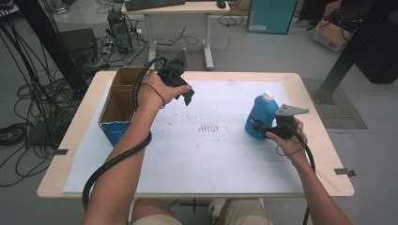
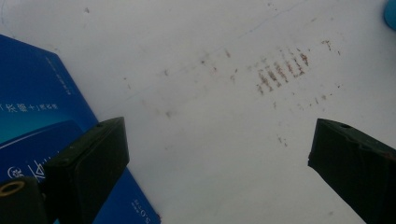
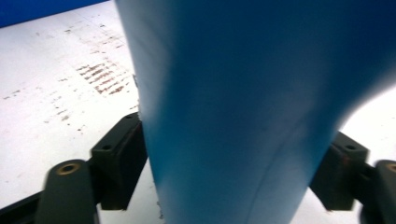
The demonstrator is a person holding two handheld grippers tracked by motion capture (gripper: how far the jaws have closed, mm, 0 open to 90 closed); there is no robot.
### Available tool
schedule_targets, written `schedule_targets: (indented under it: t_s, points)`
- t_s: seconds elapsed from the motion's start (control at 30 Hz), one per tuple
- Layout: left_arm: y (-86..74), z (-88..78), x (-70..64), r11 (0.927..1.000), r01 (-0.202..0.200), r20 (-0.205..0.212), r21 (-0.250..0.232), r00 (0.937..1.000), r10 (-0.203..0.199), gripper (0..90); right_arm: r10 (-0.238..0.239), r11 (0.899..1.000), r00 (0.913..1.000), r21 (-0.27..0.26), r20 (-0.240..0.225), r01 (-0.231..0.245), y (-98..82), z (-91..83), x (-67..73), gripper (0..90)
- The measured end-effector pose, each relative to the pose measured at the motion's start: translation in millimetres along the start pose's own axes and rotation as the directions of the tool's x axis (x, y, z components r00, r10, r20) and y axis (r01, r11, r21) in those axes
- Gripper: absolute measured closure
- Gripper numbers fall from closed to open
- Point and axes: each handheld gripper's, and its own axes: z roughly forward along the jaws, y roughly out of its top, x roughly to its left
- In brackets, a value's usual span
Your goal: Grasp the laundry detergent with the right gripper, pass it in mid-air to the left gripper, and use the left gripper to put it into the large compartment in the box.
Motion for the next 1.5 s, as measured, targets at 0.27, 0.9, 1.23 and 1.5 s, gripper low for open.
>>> schedule_targets:
  t_s: [0.27,0.9,1.23,1.5]
  points:
    - [0.4,-0.5,-1.3,1.0,0.0,-0.003,-0.004,1.0,0.0,5.2,-0.014,1.0,0.9998,-0.008,-0.017,0.014,-0.1,0.4,1.5,37.5]
    - [0.2,-2.8,-3.1,1.0,-0.004,-0.005,-0.004,1.0,0.004,5.2,-0.016,1.0,0.9994,-0.011,-0.031,0.016,-0.8,0.0,0.8,40.2]
    - [-0.1,-5.2,-4.2,1.0,-0.005,-0.005,-0.006,1.0,0.005,5.3,-0.021,1.0,0.9989,-0.014,-0.041,0.021,-1.5,-0.1,-0.4,40.3]
    - [0.7,-6.2,-5.8,0.9999,-0.011,-0.007,-0.008,0.9999,0.011,5.3,-0.024,1.0,0.9988,-0.02,-0.043,0.023,-2.0,0.1,-0.8,40.4]
